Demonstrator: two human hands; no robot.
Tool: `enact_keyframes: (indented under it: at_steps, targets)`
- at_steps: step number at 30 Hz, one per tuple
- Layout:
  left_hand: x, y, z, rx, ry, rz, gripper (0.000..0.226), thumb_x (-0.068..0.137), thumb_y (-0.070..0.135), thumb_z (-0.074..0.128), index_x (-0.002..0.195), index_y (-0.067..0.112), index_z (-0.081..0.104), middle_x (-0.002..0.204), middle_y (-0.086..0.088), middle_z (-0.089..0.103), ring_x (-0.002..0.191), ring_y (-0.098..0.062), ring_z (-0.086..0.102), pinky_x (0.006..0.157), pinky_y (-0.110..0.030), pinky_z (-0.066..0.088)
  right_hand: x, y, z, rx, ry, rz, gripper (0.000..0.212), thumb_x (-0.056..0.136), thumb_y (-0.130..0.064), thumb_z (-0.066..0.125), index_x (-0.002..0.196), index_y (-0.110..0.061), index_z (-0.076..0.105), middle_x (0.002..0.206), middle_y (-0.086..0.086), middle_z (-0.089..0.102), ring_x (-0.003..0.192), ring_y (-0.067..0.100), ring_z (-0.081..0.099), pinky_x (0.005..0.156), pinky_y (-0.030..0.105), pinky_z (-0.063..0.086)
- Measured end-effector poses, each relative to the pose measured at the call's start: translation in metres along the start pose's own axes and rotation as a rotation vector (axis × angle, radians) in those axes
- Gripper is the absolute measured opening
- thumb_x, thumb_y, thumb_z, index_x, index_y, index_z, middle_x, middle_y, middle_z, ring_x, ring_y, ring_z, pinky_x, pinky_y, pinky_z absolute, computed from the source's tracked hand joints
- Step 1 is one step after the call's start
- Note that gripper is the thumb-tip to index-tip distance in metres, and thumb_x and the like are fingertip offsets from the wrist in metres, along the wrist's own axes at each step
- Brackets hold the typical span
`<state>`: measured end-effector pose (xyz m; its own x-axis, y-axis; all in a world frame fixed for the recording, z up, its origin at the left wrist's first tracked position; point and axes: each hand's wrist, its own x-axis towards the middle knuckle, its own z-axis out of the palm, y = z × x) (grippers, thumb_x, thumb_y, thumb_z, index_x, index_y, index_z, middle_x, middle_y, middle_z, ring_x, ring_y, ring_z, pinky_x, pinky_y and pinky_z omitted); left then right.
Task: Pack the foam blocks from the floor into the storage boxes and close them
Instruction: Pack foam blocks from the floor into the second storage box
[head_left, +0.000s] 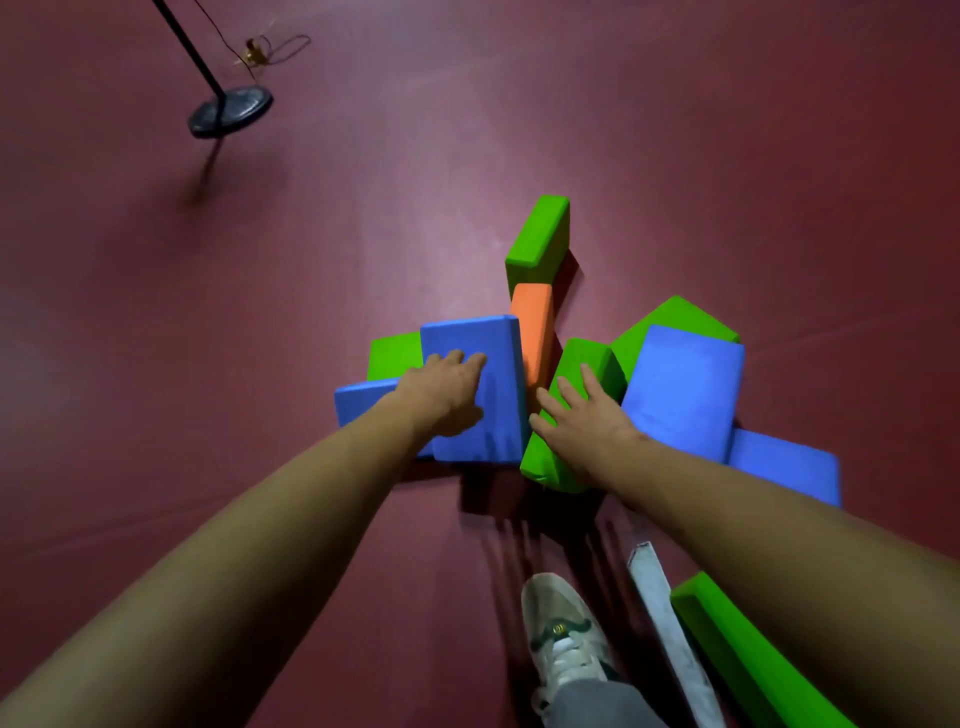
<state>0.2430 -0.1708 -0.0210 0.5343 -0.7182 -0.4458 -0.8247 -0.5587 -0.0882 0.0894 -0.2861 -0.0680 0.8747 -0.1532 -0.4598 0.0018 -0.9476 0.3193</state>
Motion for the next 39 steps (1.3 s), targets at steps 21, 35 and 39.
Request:
enact_keyframes:
  at_steps: [21, 35, 39]
  targets:
    - [0.075, 0.024, 0.076, 0.228, 0.153, 0.066, 0.055, 0.084, 0.039, 0.067, 0.136, 0.026, 0.053, 0.138, -0.012, 0.038, 0.126, -0.034, 0.039, 0.099, -0.044, 0.039, 0.072, 0.01, 0.067, -0.321, 0.201, -0.017, 0.04, 0.099, -0.012, 0.027, 0.133, -0.011, 0.048, 0.128, 0.018, 0.054, 0.124, 0.047, 0.048, 0.113, 0.068, 0.021]
    - [-0.078, -0.017, 0.073, -0.166, 0.098, -0.117, 0.116, 0.064, 0.034, 0.081, 0.153, 0.011, 0.011, 0.138, -0.01, 0.031, 0.115, -0.045, 0.053, 0.089, -0.055, 0.049, -0.03, 0.001, -0.061, 0.021, 0.437, 0.075, 0.043, 0.086, -0.006, 0.036, 0.128, -0.009, 0.048, 0.116, 0.016, 0.058, 0.106, 0.036, 0.06, 0.093, 0.049, 0.044]
    - [-0.145, -0.057, 0.03, -0.181, 0.088, -0.194, 0.11, 0.06, 0.046, 0.087, 0.148, 0.021, 0.025, 0.137, -0.006, 0.042, 0.119, -0.036, 0.055, 0.087, -0.047, 0.05, -0.053, -0.022, -0.1, 0.136, 0.362, 0.063, 0.084, 0.084, -0.02, 0.064, 0.152, -0.018, 0.015, 0.132, 0.013, 0.046, 0.115, 0.034, 0.052, 0.09, 0.049, 0.043]
